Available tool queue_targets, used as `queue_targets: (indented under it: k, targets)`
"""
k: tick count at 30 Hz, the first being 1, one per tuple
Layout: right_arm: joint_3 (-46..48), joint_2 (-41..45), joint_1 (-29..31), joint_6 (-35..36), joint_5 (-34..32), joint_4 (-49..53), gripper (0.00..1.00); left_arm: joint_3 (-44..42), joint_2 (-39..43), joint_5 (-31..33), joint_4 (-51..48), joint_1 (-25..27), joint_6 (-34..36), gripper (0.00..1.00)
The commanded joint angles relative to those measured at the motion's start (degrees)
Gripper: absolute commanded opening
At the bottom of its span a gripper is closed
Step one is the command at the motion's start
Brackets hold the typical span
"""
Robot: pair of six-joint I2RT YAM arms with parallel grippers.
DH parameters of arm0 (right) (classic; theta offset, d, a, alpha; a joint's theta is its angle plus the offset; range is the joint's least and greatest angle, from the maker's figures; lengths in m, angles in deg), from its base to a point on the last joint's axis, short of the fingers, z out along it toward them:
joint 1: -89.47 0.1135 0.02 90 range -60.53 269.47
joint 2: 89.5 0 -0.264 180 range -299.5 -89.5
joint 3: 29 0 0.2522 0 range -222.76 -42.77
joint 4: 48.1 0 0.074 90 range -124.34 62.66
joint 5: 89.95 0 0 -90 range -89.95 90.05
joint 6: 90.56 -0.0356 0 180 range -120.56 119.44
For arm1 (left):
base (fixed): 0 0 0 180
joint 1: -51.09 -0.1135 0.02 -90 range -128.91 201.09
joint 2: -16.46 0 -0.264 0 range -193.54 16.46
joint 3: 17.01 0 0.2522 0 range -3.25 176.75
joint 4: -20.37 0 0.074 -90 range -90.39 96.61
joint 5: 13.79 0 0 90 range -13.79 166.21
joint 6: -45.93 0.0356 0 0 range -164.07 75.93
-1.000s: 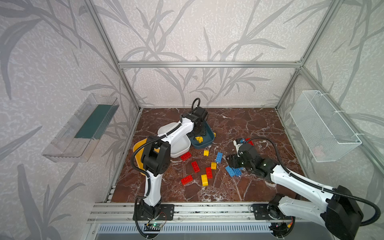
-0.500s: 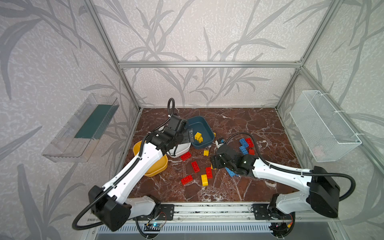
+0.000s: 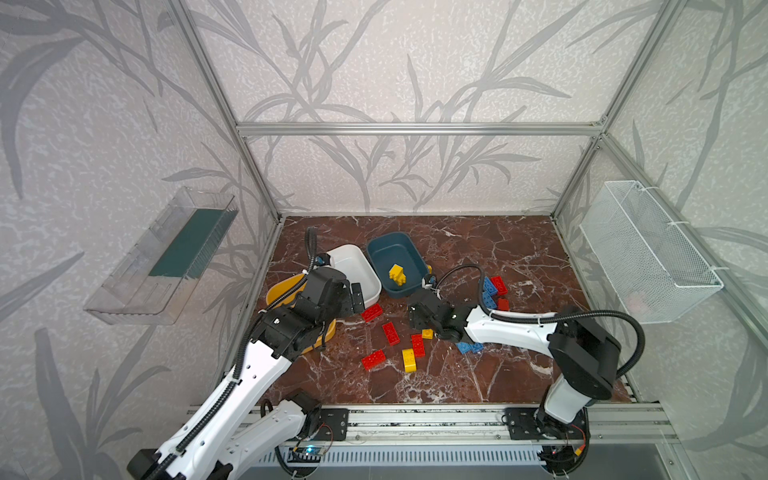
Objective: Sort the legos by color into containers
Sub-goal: 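Grasp a yellow brick among blue bricks with right gripper while left withdraws, then carry the yellow brick with the right gripper and drop it into the teal tub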
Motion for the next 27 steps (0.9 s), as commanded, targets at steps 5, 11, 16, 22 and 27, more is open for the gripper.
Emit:
queue_targets:
  k: [5, 11, 16, 22, 27]
  targets:
    - [-8.7, -8.9, 0.3, 0.4, -2.9, -0.2, 0.82, -3.5, 4.5, 2.4, -0.2, 0.1, 2.6, 0.99]
    - [-12.4, -13.7, -0.6, -0.8, -4.0, 1.5, 0.79, -4.6, 6.5, -0.2, 0.5, 0.0, 2.4, 0.99]
    - [-13.0, -16.1, -1.8, -1.4, -4.0, 0.8, 0.70, -4.8, 7.2, -1.2, 0.7, 0.1, 2.4, 0.99]
    - [-13.4, -18.3, -3.0, -1.7, -3.2, 0.5, 0.58, -4.9, 7.3, -1.6, 0.7, 0.0, 2.5, 0.99]
    - [-13.4, -18.6, -3.2, -1.5, -2.7, 0.0, 0.45, -5.0, 7.4, -1.9, 0.8, -0.4, 2.4, 0.99]
